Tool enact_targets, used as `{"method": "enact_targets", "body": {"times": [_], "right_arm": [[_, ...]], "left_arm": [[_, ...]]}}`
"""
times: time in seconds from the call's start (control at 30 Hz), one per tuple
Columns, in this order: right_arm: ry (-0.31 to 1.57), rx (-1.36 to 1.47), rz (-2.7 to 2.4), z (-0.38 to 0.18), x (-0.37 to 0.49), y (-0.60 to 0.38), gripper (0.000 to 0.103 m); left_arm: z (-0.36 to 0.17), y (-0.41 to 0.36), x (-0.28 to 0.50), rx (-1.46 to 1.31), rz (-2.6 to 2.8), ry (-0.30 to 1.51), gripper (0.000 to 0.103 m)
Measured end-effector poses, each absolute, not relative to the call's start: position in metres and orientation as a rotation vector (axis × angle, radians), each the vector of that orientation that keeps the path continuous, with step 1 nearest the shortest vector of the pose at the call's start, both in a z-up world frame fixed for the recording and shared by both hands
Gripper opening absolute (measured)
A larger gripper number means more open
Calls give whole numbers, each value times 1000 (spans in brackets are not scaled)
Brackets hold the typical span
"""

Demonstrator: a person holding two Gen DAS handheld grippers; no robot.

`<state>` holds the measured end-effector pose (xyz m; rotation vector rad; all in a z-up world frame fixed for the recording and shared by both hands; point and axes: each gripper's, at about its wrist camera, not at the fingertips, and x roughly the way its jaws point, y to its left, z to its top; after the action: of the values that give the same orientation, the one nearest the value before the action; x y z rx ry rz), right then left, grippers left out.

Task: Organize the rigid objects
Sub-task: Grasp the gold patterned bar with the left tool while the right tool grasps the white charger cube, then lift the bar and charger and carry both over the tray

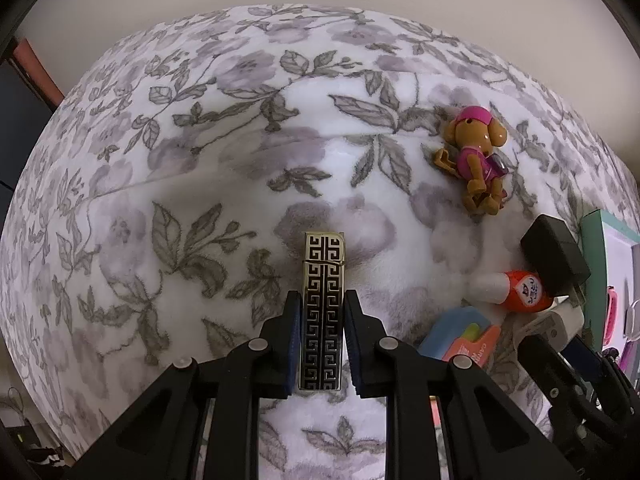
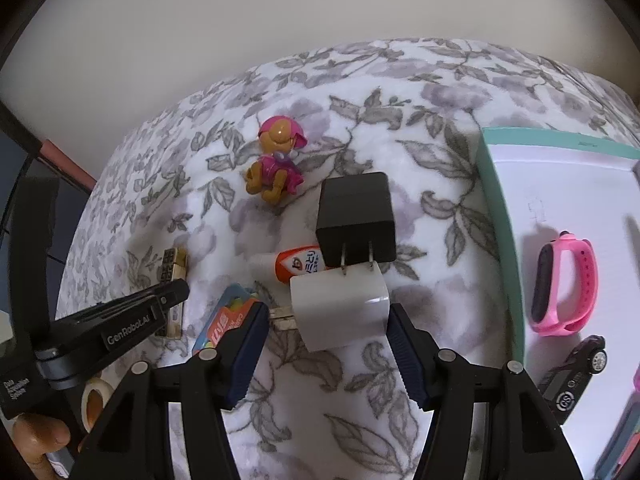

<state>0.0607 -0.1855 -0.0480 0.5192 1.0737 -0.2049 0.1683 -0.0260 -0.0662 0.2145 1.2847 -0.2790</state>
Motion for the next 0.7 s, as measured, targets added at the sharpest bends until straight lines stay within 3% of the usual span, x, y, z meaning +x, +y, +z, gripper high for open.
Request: {"method": "enact_targets", "body": {"times": [0.7], "right_arm": [[977,612,-197,-1,43,-219,63]], "left_arm": [[-1,-20,166,133,-272,1186,21]]}}
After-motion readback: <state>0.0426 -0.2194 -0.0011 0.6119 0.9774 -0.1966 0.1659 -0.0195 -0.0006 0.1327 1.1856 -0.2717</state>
